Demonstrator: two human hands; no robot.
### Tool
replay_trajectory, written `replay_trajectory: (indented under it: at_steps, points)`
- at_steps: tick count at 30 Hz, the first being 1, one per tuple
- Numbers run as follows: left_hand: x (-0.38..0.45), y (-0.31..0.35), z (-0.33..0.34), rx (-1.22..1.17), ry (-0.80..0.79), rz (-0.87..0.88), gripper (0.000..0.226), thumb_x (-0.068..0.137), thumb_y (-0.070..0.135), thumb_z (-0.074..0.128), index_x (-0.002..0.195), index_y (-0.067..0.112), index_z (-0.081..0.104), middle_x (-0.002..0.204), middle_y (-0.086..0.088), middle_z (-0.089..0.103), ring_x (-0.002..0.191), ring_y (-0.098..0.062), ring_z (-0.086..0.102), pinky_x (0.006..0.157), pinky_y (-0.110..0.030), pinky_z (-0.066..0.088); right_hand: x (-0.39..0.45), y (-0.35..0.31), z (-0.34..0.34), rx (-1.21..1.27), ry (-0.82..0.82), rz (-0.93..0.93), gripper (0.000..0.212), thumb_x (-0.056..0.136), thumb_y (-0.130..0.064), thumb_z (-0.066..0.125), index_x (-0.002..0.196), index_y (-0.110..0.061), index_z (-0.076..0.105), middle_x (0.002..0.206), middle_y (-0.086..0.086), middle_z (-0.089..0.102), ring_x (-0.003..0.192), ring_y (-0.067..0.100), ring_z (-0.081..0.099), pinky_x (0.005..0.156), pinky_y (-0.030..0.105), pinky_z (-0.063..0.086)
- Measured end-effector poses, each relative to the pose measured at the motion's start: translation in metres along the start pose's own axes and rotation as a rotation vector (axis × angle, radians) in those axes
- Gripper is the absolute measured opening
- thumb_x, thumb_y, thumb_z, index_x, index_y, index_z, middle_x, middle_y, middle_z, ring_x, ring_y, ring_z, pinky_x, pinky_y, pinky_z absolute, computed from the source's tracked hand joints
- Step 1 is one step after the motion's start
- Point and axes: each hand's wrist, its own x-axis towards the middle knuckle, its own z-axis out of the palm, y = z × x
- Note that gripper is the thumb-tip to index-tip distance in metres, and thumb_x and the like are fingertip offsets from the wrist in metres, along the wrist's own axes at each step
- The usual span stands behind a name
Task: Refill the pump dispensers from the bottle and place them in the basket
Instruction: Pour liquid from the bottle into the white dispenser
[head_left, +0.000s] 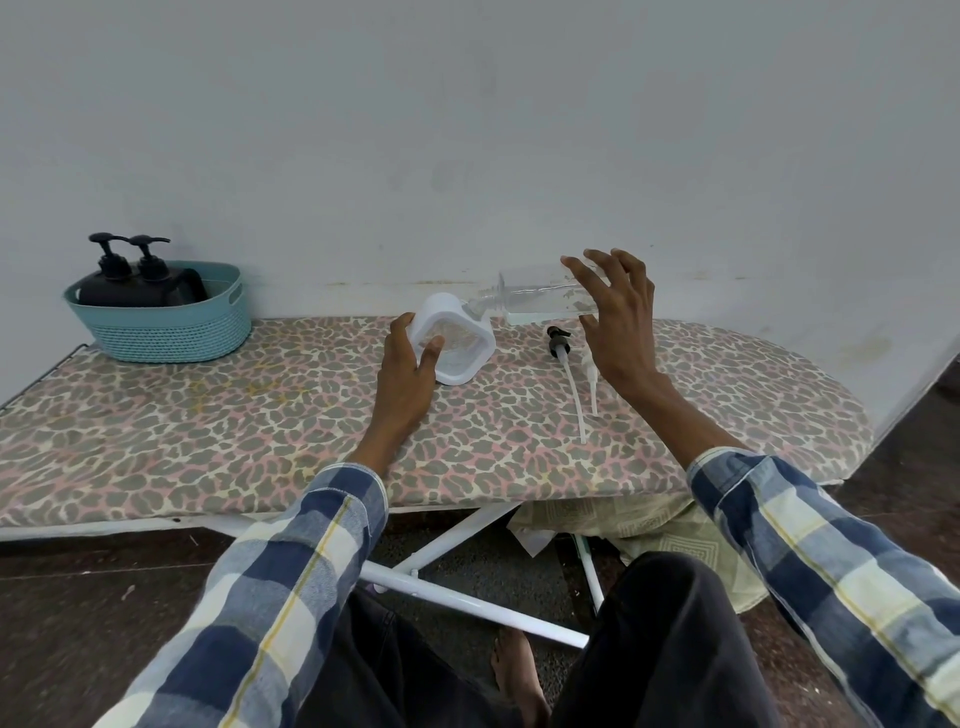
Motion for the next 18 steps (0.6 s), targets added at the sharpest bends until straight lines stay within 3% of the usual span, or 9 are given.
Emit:
replay_trajectory:
  at_steps: [18]
  points:
    - [0.0014,-0.0027,0.0018,0.000,0.004,0.013,0.050,0.111,0.035,0.055,0.155,0.018,0.035,0.149,-0.011,0.052,0.128,-0.028,0.056,0.104,-0.044,0.052,-0.0007,-0.0002,0.0009,0.008,0.022,-0.001,0.091,0.075,0.015,0.074,0.152,-0.029,0.052,0.153,0.003,0.052,0.147,0.031,0.036,0.112,0.047,0.038]
